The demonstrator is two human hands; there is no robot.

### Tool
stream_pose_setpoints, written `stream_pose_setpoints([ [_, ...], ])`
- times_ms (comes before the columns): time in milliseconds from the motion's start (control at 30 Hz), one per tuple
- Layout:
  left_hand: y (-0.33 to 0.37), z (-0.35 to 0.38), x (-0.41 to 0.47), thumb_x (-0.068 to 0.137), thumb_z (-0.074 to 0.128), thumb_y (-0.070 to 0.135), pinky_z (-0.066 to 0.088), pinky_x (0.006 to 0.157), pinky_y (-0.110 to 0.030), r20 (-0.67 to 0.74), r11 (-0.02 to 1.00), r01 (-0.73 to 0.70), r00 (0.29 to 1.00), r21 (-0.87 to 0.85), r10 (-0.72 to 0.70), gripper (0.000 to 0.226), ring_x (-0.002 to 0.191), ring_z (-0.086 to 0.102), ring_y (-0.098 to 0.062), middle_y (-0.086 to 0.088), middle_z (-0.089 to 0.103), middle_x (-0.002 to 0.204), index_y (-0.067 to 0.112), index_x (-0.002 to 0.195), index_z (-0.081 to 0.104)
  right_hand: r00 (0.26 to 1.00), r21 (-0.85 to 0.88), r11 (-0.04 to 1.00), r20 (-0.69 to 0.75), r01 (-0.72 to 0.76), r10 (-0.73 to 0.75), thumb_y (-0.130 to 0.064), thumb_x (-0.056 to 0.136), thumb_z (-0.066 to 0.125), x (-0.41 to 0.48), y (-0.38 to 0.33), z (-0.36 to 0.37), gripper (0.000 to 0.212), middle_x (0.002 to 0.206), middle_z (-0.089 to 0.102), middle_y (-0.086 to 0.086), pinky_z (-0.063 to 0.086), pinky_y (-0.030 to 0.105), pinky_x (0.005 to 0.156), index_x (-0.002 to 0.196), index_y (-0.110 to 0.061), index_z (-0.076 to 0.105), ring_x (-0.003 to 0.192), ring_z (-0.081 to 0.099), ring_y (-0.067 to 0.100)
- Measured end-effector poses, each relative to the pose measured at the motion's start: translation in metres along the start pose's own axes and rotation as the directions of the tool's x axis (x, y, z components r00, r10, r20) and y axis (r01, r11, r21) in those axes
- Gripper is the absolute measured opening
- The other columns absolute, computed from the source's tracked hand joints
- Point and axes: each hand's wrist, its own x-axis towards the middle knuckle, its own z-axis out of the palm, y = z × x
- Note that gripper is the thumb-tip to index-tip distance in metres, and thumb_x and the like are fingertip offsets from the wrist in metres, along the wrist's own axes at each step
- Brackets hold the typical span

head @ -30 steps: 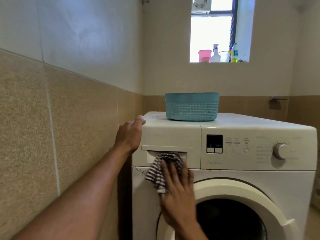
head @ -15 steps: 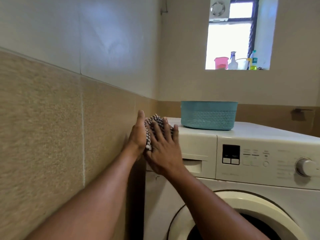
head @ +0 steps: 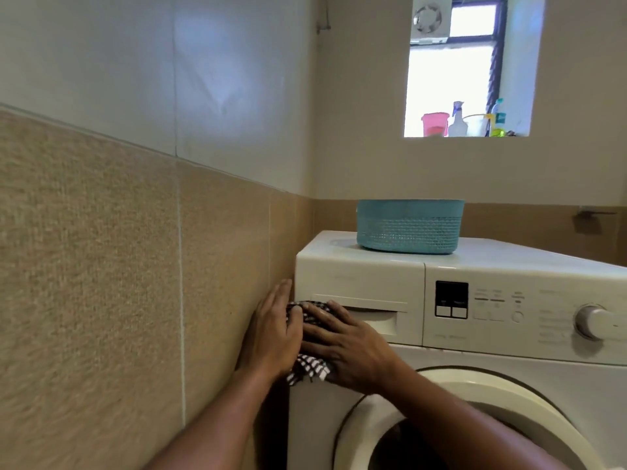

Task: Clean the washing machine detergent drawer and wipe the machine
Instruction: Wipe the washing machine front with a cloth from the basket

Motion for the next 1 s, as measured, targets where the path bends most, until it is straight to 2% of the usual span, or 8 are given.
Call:
stream_pose_setpoints([
  [167, 0.009, 0.001, -0.001, 0.086, 0.023, 0.057, 0.021, 0.12, -0.032, -0.066, 0.993, -0.065, 0.995, 0.093, 0.072, 0.081, 0.149, 0.029, -0.019, -0.003, 0.03, 0.163, 0.015, 0.155, 0.035, 0.934, -0.017, 0.935, -0.062, -0.354, 0.352, -0.053, 0.09, 0.045, -0.017, 0.026, -0.026, 0.076, 0.166, 0.007, -0.003, 0.008, 0.056, 0.12, 0.157, -0.032, 0.014, 0.153, 0.003, 0.026],
  [400, 0.035, 0.021, -0.02, 0.093, 0.034, 0.042, 0.034, 0.116, -0.045, -0.037, 0.926, -0.307, 0.946, 0.219, 0.322, 0.059, 0.138, 0.043, -0.025, -0.007, 0.046, 0.152, 0.012, 0.141, 0.052, 0.605, 0.066, 0.608, -0.055, -0.791, 0.794, -0.044, 0.092, 0.044, -0.097, 0.019, -0.02, 0.073, 0.166, 0.005, 0.005, 0.007, 0.057, 0.118, 0.157, -0.026, 0.018, 0.153, 0.002, 0.028],
  [500, 0.058, 0.039, -0.025, 0.094, 0.038, 0.039, 0.035, 0.117, -0.048, -0.013, 0.908, -0.38, 0.922, 0.175, 0.388, 0.055, 0.139, 0.042, -0.024, -0.007, 0.049, 0.149, 0.013, 0.139, 0.053, 0.381, 0.185, 0.384, -0.053, -0.905, 0.923, -0.049, 0.096, 0.033, -0.078, 0.056, -0.041, 0.072, 0.166, -0.007, 0.007, -0.005, 0.051, 0.12, 0.158, -0.024, 0.007, 0.151, -0.015, 0.027],
  [633, 0.095, 0.058, -0.035, 0.095, 0.044, 0.033, 0.036, 0.115, -0.048, -0.045, 0.892, -0.441, 0.893, 0.098, 0.447, 0.045, 0.134, 0.045, -0.023, -0.009, 0.053, 0.142, 0.01, 0.131, 0.058, 0.74, 0.086, 0.739, -0.025, -0.668, 0.672, -0.048, 0.098, 0.035, -0.07, 0.045, -0.043, 0.072, 0.166, -0.008, 0.004, 0.003, 0.056, 0.119, 0.158, -0.022, 0.005, 0.152, -0.013, 0.025],
  [700, 0.104, 0.062, -0.038, 0.094, 0.046, 0.032, 0.039, 0.111, -0.049, -0.062, 0.886, -0.456, 0.885, 0.083, 0.461, 0.039, 0.13, 0.048, -0.025, -0.01, 0.055, 0.137, 0.009, 0.123, 0.06, 0.841, 0.039, 0.841, 0.016, -0.54, 0.54, -0.045, 0.097, 0.041, -0.091, 0.036, -0.035, 0.072, 0.166, -0.003, 0.001, 0.01, 0.056, 0.118, 0.158, -0.024, 0.009, 0.153, -0.007, 0.023],
  [800, 0.107, 0.063, -0.04, 0.092, 0.046, 0.033, 0.039, 0.11, -0.051, -0.029, 0.859, -0.499, 0.863, 0.114, 0.505, 0.04, 0.129, 0.049, -0.027, -0.009, 0.055, 0.137, 0.011, 0.123, 0.06, 0.743, -0.006, 0.743, -0.025, -0.669, 0.669, -0.046, 0.097, 0.039, -0.124, 0.064, -0.031, 0.07, 0.166, 0.001, 0.0, 0.012, 0.058, 0.118, 0.158, -0.027, 0.011, 0.153, -0.003, 0.022],
  [933, 0.118, 0.069, -0.041, 0.093, 0.044, 0.037, 0.041, 0.111, -0.049, -0.002, 0.867, -0.488, 0.871, 0.105, 0.491, 0.042, 0.131, 0.047, -0.025, -0.007, 0.054, 0.14, 0.012, 0.123, 0.06, 0.404, 0.105, 0.4, 0.011, -0.91, 0.915, -0.057, 0.099, 0.018, -0.154, 0.099, -0.044, 0.068, 0.165, -0.012, 0.002, -0.009, 0.048, 0.12, 0.156, -0.027, -0.003, 0.15, -0.02, 0.022],
  [1000, 0.125, 0.075, -0.045, 0.093, 0.045, 0.038, 0.041, 0.111, -0.048, 0.026, 0.852, -0.513, 0.858, 0.102, 0.513, 0.043, 0.131, 0.046, -0.023, -0.006, 0.054, 0.139, 0.013, 0.124, 0.061, 0.453, 0.096, 0.452, -0.004, -0.887, 0.891, -0.054, 0.098, 0.022, -0.169, 0.081, -0.039, 0.069, 0.165, -0.011, 0.004, -0.004, 0.05, 0.121, 0.157, -0.025, -0.001, 0.151, -0.016, 0.022],
])
